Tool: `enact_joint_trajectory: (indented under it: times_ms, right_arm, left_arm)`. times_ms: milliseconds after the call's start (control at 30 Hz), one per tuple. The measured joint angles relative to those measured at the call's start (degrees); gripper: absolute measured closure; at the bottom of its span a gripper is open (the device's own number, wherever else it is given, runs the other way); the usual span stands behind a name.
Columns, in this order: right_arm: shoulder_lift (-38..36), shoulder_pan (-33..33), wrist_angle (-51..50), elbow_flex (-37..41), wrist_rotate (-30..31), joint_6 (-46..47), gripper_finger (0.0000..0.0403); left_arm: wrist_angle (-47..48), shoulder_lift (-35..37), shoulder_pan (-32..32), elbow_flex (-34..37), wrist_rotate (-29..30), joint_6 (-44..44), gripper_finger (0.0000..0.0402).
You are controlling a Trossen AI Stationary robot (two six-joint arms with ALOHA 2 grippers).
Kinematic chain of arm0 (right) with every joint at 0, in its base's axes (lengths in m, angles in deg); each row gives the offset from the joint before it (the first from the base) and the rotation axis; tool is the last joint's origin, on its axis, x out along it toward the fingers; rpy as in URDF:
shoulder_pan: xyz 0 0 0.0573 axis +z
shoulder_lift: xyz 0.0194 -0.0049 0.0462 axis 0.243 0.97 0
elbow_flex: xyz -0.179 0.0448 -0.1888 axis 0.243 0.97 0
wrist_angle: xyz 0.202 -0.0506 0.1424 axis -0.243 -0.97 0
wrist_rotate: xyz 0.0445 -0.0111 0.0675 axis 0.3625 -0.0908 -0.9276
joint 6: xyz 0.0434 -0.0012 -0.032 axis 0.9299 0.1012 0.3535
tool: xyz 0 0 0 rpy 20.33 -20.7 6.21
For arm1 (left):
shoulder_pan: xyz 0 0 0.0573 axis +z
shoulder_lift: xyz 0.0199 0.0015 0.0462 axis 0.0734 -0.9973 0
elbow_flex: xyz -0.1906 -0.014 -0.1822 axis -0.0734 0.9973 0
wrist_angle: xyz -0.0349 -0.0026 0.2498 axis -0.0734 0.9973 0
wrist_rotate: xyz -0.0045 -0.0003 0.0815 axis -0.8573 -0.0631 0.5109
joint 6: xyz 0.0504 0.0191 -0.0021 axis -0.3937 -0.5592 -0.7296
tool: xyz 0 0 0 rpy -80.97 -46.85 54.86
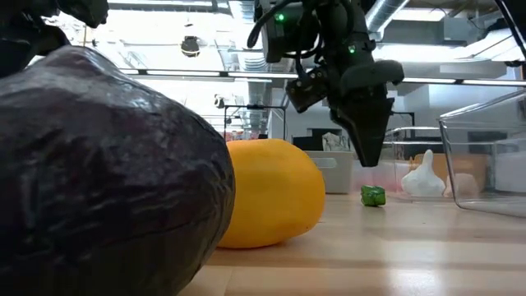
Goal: Sort produce into baskets
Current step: Put the green chili pepper into the red bin
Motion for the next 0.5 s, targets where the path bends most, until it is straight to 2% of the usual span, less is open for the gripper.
enact_joint_trajectory:
  times_ms: [200,500]
  right_arm:
    - [0.0,0.2,4.5,4.0,-2.8,1.1,0.0233]
    - [0.1,0.1,12.5,8.9,-2.9,1.7,0.0233]
  left_arm:
    - [0.0,0.0,0.0,0.0,0.1,0.0,0.0232]
    - [0.0,0.0,0.0,0.0,0.1,0.0,0.0232]
